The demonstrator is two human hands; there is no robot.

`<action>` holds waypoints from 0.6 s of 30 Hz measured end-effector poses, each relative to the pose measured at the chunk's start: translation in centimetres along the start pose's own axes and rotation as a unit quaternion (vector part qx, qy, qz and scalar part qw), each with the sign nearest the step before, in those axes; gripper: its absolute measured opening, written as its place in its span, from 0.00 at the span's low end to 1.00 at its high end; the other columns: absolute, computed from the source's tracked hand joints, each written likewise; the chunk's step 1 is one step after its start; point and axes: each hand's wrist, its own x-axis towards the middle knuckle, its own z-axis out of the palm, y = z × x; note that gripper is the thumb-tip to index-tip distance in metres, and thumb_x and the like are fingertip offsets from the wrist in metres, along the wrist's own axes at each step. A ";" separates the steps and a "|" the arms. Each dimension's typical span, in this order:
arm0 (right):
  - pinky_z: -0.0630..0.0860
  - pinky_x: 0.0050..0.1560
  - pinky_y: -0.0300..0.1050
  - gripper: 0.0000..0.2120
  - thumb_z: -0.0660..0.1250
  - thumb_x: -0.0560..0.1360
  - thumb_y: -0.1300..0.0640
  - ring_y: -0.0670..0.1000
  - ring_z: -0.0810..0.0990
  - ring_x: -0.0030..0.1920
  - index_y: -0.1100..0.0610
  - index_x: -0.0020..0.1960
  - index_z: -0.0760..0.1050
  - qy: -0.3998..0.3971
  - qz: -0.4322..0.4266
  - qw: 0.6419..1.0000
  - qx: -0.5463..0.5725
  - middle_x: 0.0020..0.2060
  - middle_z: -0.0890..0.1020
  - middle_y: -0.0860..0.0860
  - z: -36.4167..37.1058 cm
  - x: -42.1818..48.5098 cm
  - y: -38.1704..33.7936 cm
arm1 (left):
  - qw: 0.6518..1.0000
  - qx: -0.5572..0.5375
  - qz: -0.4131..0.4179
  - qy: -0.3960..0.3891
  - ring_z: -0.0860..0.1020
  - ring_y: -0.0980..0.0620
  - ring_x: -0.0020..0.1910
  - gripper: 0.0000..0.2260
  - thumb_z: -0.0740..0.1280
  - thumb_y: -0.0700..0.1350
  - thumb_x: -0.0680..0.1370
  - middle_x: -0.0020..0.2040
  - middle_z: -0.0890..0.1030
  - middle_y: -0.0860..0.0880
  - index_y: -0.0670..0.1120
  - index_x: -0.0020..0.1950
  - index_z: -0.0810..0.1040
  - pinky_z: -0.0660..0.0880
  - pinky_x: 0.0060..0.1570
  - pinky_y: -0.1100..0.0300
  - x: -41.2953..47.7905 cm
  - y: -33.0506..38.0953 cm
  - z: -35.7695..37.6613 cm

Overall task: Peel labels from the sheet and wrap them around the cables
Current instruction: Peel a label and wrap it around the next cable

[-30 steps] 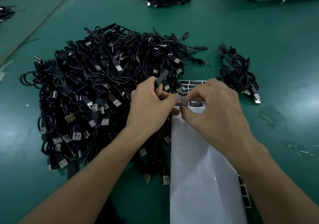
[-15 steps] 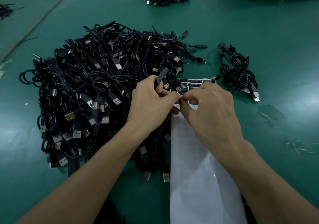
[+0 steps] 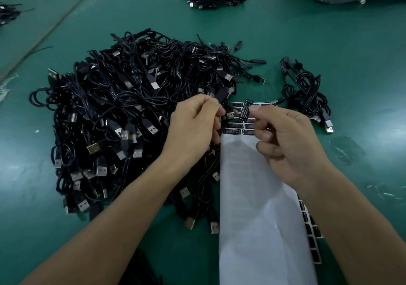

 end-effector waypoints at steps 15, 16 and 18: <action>0.76 0.31 0.36 0.05 0.73 0.67 0.55 0.46 0.81 0.35 0.55 0.42 0.83 -0.056 -0.004 0.994 0.092 0.38 0.84 0.52 0.8 -0.2 0.3 | 0.994 0.065 0.078 -0.033 0.76 0.53 0.30 0.09 0.66 0.51 0.78 0.31 0.80 0.54 0.53 0.45 0.86 0.74 0.32 0.57 0.1 0.3 -0.1; 0.76 0.33 0.36 0.07 0.73 0.67 0.55 0.46 0.81 0.36 0.57 0.43 0.82 -0.055 -0.004 0.994 0.090 0.39 0.84 0.52 0.9 -0.2 0.4 | 0.994 0.068 0.074 -0.043 0.73 0.57 0.28 0.09 0.67 0.51 0.78 0.29 0.78 0.55 0.53 0.44 0.86 0.71 0.31 0.61 0.2 0.2 -0.2; 0.77 0.33 0.36 0.09 0.73 0.67 0.55 0.46 0.82 0.37 0.58 0.45 0.82 -0.052 -0.006 0.995 0.083 0.39 0.85 0.52 0.9 -0.1 0.5 | 0.993 0.081 0.062 -0.064 0.73 0.59 0.28 0.09 0.67 0.49 0.79 0.29 0.78 0.56 0.52 0.42 0.86 0.70 0.31 0.64 0.5 0.1 -0.5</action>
